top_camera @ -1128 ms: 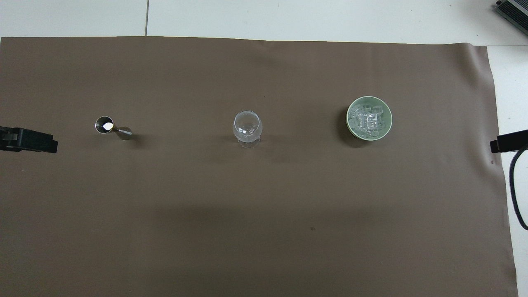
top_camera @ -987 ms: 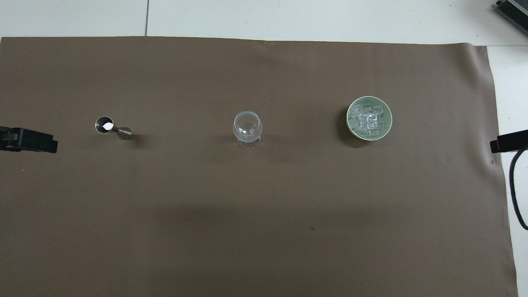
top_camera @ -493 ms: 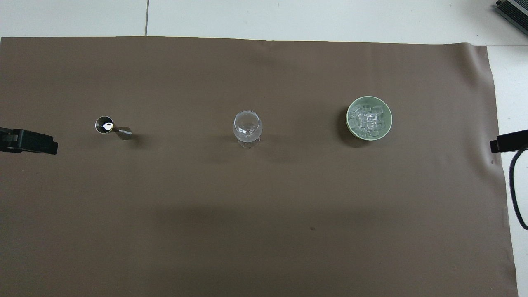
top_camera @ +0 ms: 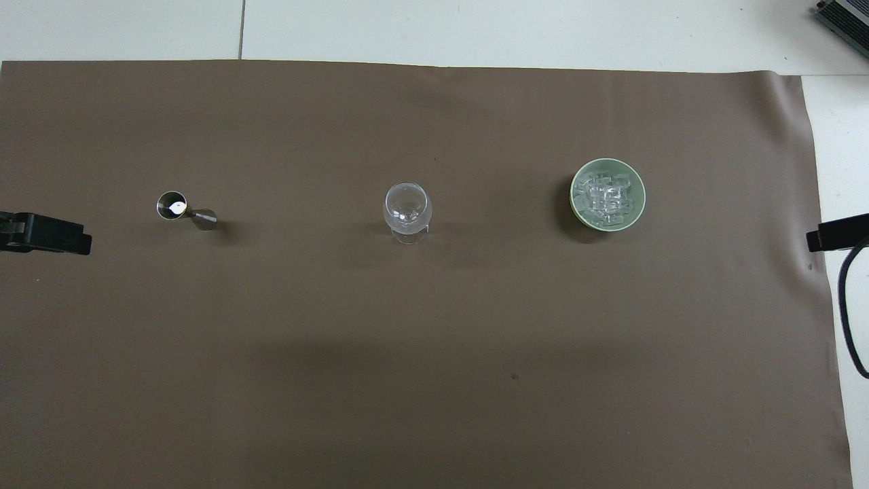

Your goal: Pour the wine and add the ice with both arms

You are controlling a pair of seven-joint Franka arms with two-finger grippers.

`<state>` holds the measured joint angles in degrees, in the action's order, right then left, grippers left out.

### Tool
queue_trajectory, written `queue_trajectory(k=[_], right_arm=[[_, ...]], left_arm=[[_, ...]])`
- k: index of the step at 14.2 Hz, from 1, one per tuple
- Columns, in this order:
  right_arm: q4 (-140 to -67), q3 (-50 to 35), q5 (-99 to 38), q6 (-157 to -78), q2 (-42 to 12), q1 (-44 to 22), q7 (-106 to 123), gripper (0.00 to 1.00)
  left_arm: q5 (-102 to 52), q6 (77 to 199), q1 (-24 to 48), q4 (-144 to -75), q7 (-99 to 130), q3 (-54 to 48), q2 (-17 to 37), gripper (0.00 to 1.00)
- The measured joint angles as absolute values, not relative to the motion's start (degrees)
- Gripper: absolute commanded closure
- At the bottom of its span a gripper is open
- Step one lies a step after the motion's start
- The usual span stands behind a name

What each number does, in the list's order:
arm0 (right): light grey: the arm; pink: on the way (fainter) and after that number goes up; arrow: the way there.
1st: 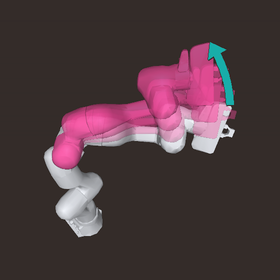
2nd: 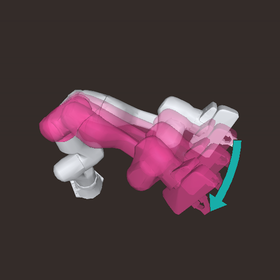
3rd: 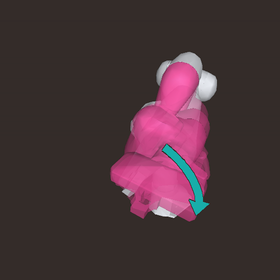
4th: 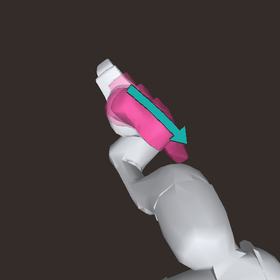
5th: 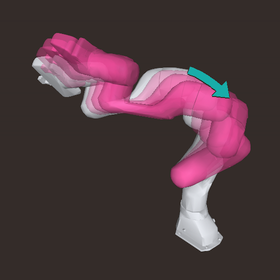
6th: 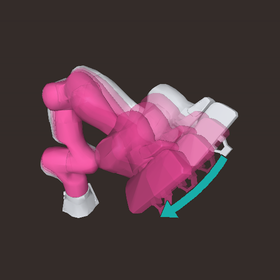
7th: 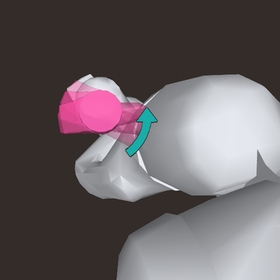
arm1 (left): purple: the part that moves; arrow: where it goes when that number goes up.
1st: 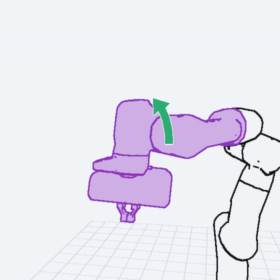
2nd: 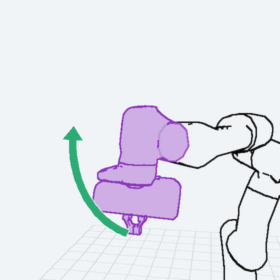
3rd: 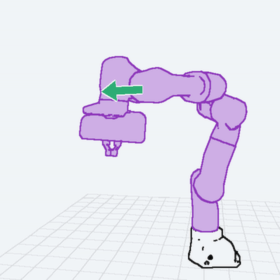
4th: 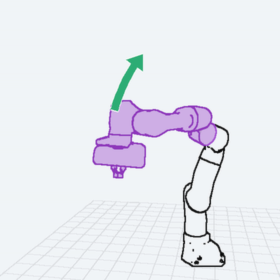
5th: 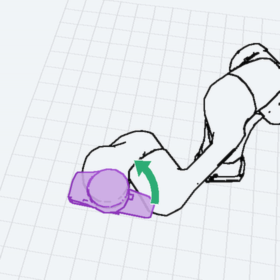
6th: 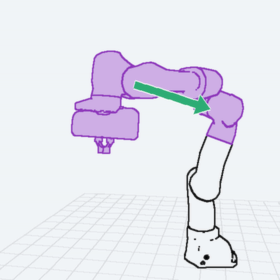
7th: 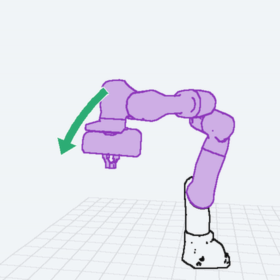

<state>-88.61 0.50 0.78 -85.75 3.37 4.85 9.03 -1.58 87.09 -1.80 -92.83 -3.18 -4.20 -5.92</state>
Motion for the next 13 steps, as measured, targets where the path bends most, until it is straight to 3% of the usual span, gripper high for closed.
queue_trajectory(k=[13], right_arm=[[-88.60,0.50,0.78,-85.75,3.37,4.85,9.03,0.00]], left_arm=[[-7.44,86.97,-1.97,-95.88,15.81,3.40,-2.88,0.00]])
